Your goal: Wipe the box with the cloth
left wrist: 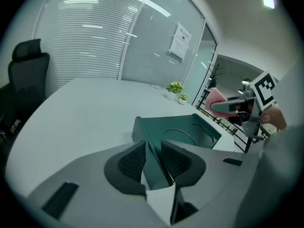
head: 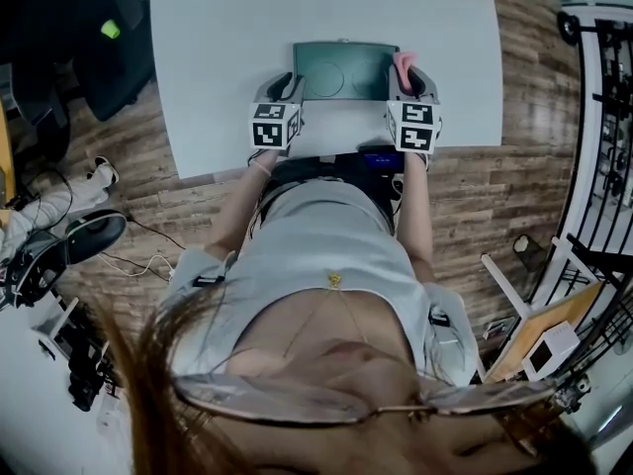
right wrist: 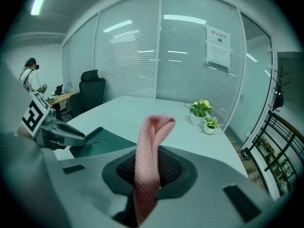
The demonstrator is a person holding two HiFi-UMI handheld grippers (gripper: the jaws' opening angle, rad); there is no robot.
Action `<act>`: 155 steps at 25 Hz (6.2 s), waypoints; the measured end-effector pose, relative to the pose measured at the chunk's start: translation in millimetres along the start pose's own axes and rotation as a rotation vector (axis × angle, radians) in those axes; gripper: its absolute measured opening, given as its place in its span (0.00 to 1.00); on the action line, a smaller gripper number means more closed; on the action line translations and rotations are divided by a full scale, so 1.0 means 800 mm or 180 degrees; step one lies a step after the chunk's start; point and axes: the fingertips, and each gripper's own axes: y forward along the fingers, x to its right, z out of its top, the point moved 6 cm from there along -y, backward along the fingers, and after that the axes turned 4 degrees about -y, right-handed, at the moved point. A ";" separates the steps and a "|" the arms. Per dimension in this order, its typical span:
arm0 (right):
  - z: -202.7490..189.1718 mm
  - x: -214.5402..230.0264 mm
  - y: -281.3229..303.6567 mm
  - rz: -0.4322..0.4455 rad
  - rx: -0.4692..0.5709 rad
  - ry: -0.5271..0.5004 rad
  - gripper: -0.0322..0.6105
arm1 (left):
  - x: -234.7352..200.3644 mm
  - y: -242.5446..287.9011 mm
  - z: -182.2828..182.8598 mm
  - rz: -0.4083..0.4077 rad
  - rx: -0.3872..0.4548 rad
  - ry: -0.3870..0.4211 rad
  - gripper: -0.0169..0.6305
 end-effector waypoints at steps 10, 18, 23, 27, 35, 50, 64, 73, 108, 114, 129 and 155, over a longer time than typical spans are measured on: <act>-0.013 0.005 0.047 0.0013 -0.0424 -0.0088 0.13 | 0.001 0.005 -0.003 -0.0054 -0.0086 -0.0051 0.20; -0.020 0.003 0.074 -0.0043 -0.0629 -0.0132 0.13 | -0.003 0.007 -0.004 -0.0111 -0.0079 -0.0099 0.20; -0.018 -0.004 0.080 -0.0076 -0.0752 -0.0297 0.13 | -0.003 0.006 -0.004 -0.0130 -0.0091 -0.0006 0.20; -0.019 -0.012 0.084 -0.0114 -0.0783 -0.0363 0.13 | -0.003 0.006 -0.003 -0.0160 -0.0097 -0.0039 0.20; -0.020 -0.013 0.086 -0.0062 -0.0819 -0.0332 0.12 | -0.002 0.009 -0.005 -0.0169 -0.0080 -0.0018 0.20; -0.007 -0.044 0.096 0.0264 -0.0788 -0.0287 0.12 | -0.004 0.010 -0.004 -0.0188 -0.0065 -0.0015 0.21; 0.009 -0.089 0.115 0.0532 -0.0752 -0.0391 0.12 | -0.004 0.015 -0.007 -0.0187 -0.0058 -0.0038 0.21; 0.023 -0.114 0.122 0.0669 -0.0741 -0.0592 0.12 | -0.003 0.016 -0.007 -0.0181 -0.0053 -0.0038 0.21; 0.057 -0.207 0.138 0.1282 -0.0574 -0.0935 0.12 | -0.005 0.011 -0.004 -0.0168 -0.0044 -0.0025 0.21; 0.053 -0.198 0.134 0.1212 -0.0397 -0.0677 0.12 | -0.005 0.011 -0.004 -0.0169 -0.0038 -0.0020 0.21; 0.025 -0.061 0.056 0.0569 -0.0204 -0.0154 0.13 | -0.006 0.012 -0.007 -0.0184 -0.0026 -0.0050 0.21; -0.046 -0.022 0.058 0.0171 -0.0879 -0.0203 0.12 | -0.008 0.013 -0.005 -0.0194 -0.0045 -0.0071 0.21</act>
